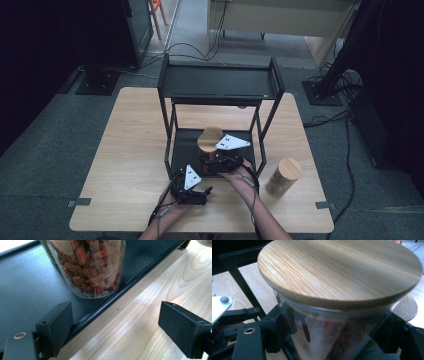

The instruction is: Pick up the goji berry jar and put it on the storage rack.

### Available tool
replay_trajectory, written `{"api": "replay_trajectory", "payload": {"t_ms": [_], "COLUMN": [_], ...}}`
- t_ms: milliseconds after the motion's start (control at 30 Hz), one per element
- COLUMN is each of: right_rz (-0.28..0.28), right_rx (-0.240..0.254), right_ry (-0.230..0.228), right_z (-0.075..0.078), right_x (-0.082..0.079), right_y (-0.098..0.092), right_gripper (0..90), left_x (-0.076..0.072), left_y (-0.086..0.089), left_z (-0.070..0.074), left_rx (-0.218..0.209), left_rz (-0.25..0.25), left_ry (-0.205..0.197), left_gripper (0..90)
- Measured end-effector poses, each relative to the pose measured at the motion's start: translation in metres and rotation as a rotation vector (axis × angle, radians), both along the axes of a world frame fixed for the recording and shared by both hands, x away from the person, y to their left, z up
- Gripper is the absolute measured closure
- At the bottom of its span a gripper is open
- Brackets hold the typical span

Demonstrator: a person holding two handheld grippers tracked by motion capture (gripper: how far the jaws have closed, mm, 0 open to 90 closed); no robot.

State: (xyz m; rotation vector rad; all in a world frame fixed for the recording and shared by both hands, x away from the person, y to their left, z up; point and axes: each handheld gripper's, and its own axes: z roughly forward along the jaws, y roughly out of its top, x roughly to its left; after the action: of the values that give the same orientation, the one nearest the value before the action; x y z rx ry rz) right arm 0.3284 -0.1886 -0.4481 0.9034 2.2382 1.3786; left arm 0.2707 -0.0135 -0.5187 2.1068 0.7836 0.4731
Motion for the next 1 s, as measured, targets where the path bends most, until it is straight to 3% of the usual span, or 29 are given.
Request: {"api": "replay_trajectory", "payload": {"t_ms": [1000], "right_rz": [0.016], "right_rx": [0.016], "right_ry": [0.033], "right_z": [0.002], "right_x": [-0.0002], "right_y": [-0.0029], "right_gripper": [20.7], "left_x": [-0.0001], "left_y": [-0.0006], "left_z": [-0.0001], "left_rx": [0.007], "left_rz": [0.001], "left_ry": [-0.003], "left_gripper": [12.8]}}
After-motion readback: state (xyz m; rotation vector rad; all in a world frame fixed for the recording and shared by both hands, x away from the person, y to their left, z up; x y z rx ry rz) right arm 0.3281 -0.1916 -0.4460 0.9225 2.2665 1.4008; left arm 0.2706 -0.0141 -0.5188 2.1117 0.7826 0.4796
